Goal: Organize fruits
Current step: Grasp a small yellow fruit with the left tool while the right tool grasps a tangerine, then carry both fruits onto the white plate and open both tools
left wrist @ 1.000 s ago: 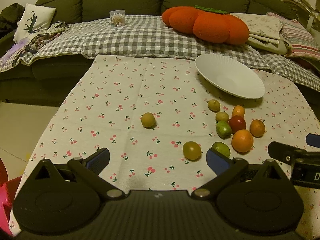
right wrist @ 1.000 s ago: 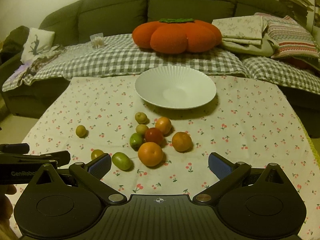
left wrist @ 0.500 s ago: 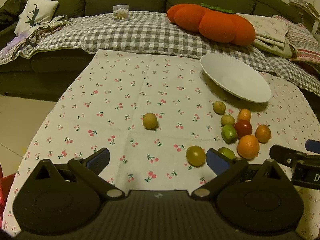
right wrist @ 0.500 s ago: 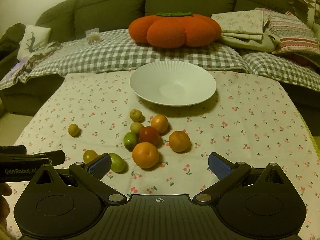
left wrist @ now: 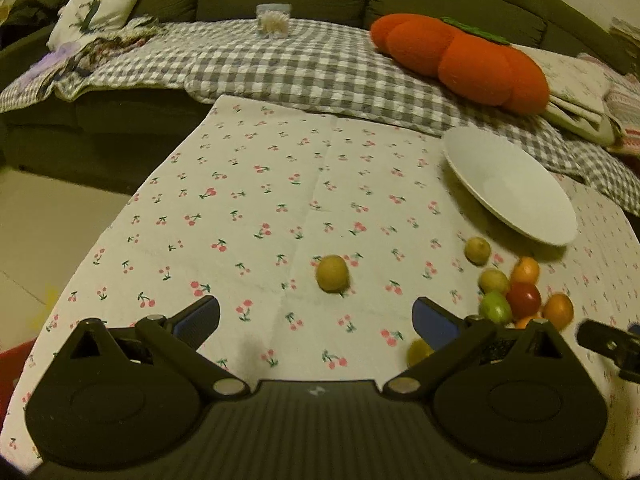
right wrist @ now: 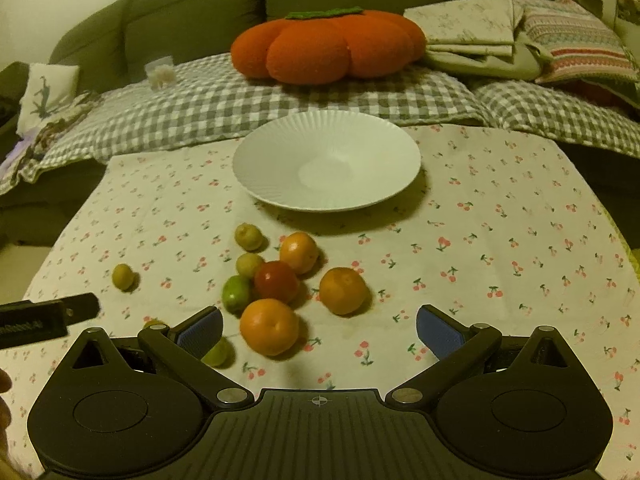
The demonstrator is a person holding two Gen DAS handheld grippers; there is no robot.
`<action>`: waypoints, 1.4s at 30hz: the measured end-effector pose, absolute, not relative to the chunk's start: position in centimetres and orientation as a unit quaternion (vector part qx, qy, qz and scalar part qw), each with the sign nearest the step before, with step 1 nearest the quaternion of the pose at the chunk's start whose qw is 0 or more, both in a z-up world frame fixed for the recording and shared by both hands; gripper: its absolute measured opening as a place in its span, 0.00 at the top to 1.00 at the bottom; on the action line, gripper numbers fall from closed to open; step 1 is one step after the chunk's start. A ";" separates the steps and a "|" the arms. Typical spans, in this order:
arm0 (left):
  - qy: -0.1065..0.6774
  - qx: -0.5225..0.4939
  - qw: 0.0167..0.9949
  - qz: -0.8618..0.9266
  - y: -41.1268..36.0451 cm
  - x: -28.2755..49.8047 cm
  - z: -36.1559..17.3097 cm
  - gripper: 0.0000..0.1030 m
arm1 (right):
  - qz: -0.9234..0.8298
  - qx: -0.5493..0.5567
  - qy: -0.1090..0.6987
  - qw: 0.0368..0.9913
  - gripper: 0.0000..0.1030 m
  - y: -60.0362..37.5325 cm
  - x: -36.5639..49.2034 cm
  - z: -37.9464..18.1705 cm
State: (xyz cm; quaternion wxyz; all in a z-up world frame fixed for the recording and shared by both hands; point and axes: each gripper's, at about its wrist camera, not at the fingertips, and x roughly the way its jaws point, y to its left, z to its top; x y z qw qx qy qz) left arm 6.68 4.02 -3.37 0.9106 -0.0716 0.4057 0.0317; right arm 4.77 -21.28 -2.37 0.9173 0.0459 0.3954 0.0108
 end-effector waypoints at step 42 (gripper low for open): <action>0.402 -0.047 0.915 0.008 1.6 10.5 -6.3 0.78 | 0.073 0.086 0.437 0.893 0.62 -19.5 8.6 -6.4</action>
